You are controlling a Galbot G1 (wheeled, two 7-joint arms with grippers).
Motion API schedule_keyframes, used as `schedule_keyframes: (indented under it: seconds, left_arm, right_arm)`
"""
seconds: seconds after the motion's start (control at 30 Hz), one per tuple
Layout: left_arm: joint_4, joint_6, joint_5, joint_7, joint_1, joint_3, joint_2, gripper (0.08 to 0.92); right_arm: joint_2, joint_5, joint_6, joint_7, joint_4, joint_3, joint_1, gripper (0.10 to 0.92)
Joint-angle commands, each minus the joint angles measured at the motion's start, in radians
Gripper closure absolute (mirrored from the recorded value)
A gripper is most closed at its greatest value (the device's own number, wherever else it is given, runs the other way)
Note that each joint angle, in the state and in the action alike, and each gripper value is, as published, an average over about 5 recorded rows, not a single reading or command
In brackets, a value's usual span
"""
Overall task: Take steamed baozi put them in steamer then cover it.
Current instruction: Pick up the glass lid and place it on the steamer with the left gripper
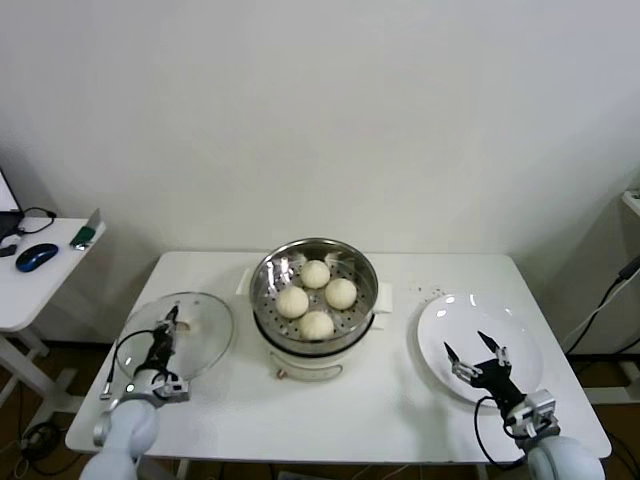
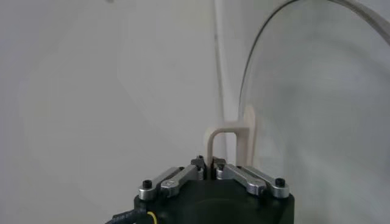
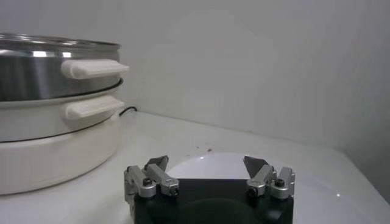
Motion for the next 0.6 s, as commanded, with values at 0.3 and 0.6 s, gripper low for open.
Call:
schedule_keyframes:
  seconds: [0.3, 0.6]
  left_arm:
    - [-0.535, 0.419, -0.093, -0.004, 0.252, 0.007, 0.133, 0.853]
    - [-0.806, 0.624, -0.190, 0.100, 0.328, 0.053, 0.308, 0.853]
  right_arm:
    - [-0.042, 0.008, 0.005, 0.000, -0.028, 0.010, 0.032, 0.203]
    - [-0.055, 0.006, 0.005, 0.002, -0.063, -0.016, 0.076, 0.203]
